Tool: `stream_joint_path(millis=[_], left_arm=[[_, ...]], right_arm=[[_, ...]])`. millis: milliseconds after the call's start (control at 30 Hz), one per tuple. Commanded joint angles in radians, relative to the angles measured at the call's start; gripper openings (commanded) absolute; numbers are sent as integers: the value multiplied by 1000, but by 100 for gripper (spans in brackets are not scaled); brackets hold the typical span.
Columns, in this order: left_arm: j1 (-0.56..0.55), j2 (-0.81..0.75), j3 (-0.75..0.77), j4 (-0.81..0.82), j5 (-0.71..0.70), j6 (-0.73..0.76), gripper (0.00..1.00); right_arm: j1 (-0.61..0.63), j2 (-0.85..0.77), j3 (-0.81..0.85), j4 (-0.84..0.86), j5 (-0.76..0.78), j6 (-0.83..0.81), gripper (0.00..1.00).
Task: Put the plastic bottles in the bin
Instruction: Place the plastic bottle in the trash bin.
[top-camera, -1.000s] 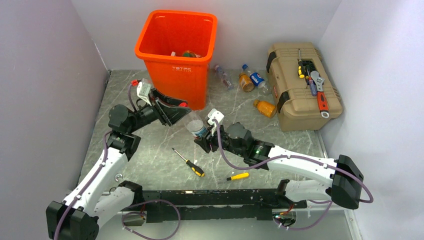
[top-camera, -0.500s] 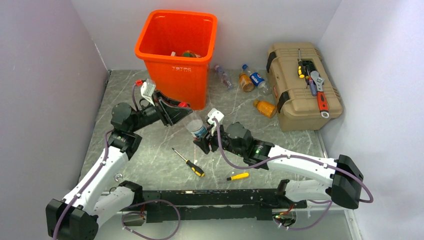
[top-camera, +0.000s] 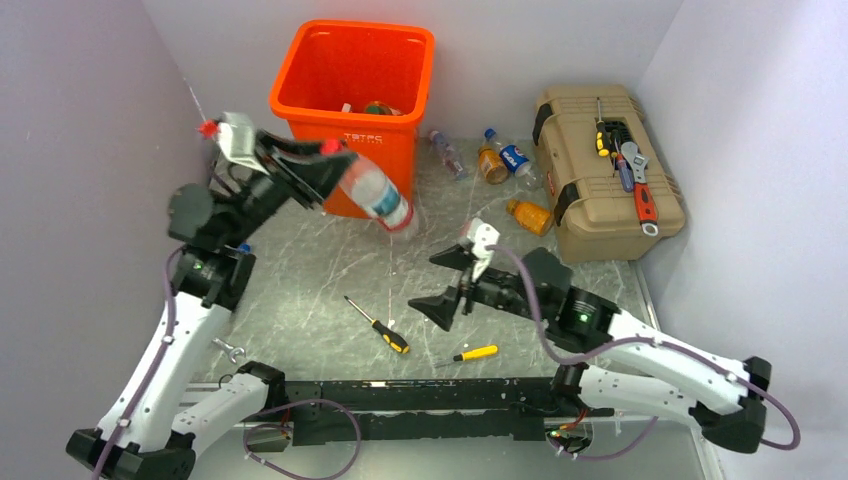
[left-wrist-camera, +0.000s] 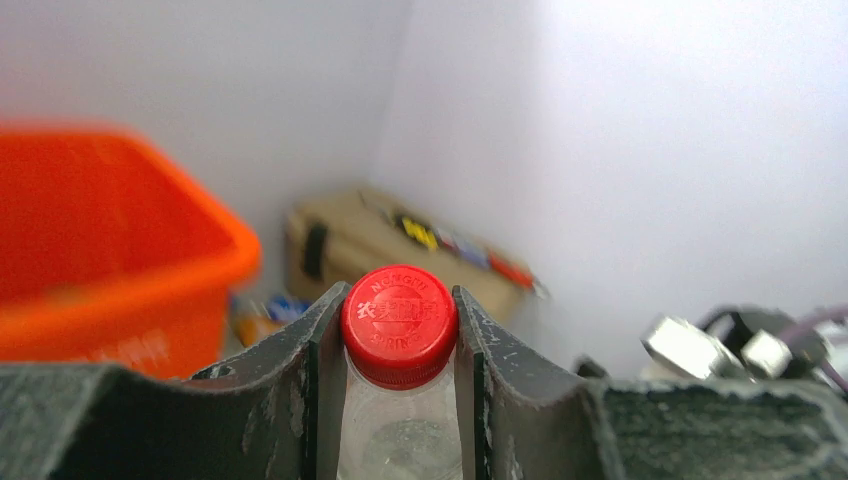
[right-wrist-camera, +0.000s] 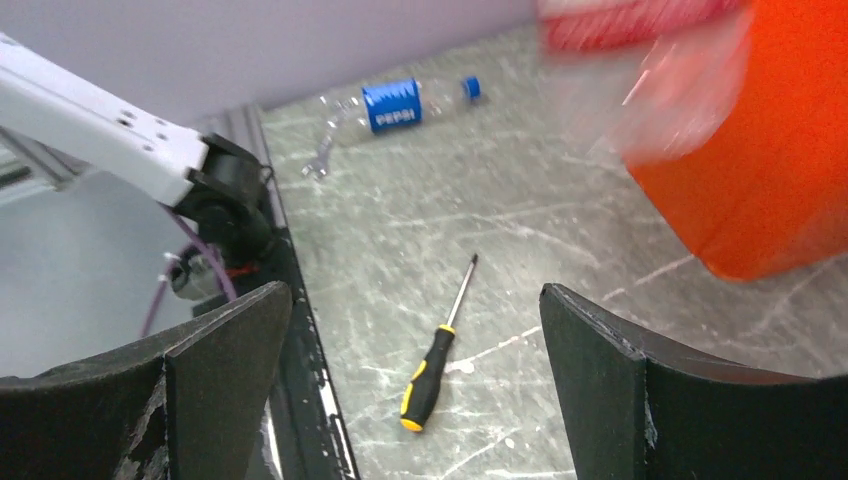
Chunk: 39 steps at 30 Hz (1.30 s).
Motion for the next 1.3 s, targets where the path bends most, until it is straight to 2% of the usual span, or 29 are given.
stream_joint_path(millis=[0, 167, 267, 333, 433, 567, 733, 867, 1033, 1167, 1267], left_arm=[[-1, 51, 245, 41, -225, 161, 0], [-1, 271, 562, 106, -378, 368, 0], [8, 459, 790, -16, -500, 519, 0], [43, 594, 911, -97, -512, 529, 0], [89, 725, 994, -158, -431, 461, 0], [101, 837, 1018, -169, -315, 438, 0], [112, 926, 996, -136, -117, 333, 0], [111, 1009, 1058, -274, -48, 332, 0], [110, 1003, 999, -348, -154, 415, 0], [113, 1017, 1078, -528, -417, 510, 0], [124, 987, 1075, -576, -613, 556, 0]], right_arm=[[5, -145, -42, -44, -76, 8, 100], [5, -258, -146, -47, 54, 45, 100], [4, -303, -211, -14, 239, 133, 100], [5, -325, -250, -5, 381, 209, 100], [3, -359, -299, 4, 483, 255, 100], [3, -398, -339, 1, 511, 264, 100], [3, -433, -394, 15, 559, 292, 100], [2, -418, -407, 38, 561, 298, 100], [3, -391, -398, 27, 576, 288, 100], [2, -390, -400, 21, 584, 286, 100], [3, -393, -407, 21, 591, 283, 100]])
